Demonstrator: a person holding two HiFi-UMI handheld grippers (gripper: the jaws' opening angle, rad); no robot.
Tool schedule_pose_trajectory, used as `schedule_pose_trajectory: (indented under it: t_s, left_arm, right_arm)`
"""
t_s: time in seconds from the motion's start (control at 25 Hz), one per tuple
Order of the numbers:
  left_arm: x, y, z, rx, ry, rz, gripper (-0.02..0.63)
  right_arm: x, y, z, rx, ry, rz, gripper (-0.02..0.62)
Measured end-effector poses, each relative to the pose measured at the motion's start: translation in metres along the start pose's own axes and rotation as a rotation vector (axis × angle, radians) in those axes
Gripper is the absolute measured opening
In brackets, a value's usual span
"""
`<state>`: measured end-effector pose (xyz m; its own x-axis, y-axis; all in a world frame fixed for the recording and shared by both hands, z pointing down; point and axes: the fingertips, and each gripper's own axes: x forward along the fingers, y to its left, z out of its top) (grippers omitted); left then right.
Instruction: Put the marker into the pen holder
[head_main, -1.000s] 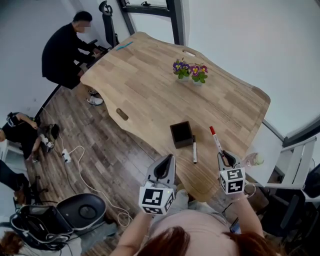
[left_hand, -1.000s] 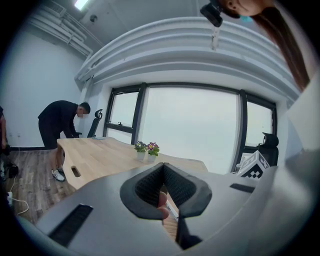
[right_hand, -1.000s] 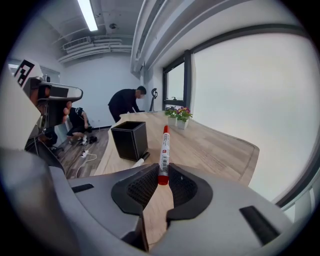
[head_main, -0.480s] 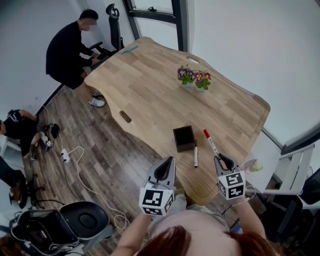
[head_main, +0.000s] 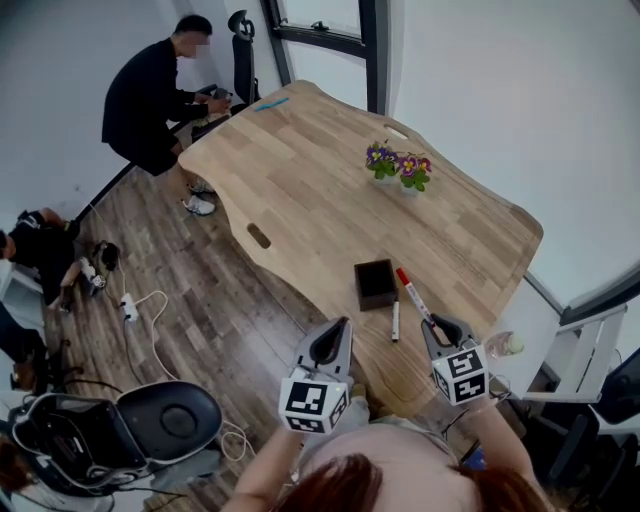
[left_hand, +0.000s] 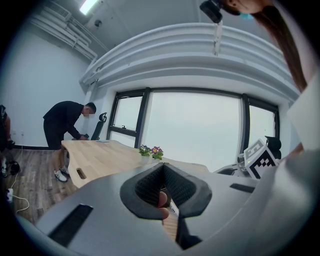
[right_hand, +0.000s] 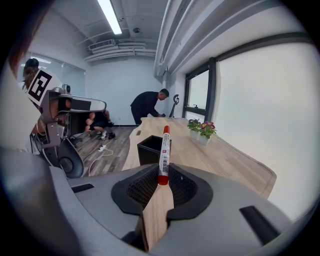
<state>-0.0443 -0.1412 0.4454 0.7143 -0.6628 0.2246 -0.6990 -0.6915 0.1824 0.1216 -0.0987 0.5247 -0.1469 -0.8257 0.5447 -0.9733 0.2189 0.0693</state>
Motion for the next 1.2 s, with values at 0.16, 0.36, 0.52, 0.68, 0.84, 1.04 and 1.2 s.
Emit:
schedule_pose_trajectory:
  t_s: [0.16,0.36,0.52,0.68,0.84,1.04,1.2]
  left_arm:
    - [-0.004,0.003,0.0,-0.002,-0.004,0.005,0.002]
    - [-0.007,0.007,-0.001,-0.005,-0.003,0.011,0.002]
    - [-0.008,0.009,-0.001,-0.004,-0.006,0.015,0.002]
    - [-0.012,0.01,-0.005,-0.005,-0.01,0.022,0.002]
    - [-0.013,0.016,-0.007,-0.013,-0.003,0.023,0.002]
    - [-0.013,0.022,-0.011,-0.02,0.006,0.017,0.002]
    - [-0.011,0.027,-0.012,-0.026,0.006,0.013,0.002]
  right_arm:
    - [0.005,0.008,0.003,-0.012,0.014,0.034,0.06]
    - [0.012,0.017,0.006,-0.019,0.039,0.071,0.06]
    - [0.018,0.022,0.009,-0.015,0.05,0.093,0.06]
    - [0.021,0.024,0.006,-0.018,0.054,0.103,0.06]
    - [0.027,0.027,0.007,-0.013,0.072,0.108,0.06]
    - [0.033,0.029,0.007,-0.018,0.089,0.106,0.06]
    - [0.037,0.029,0.005,-0.011,0.105,0.103,0.06]
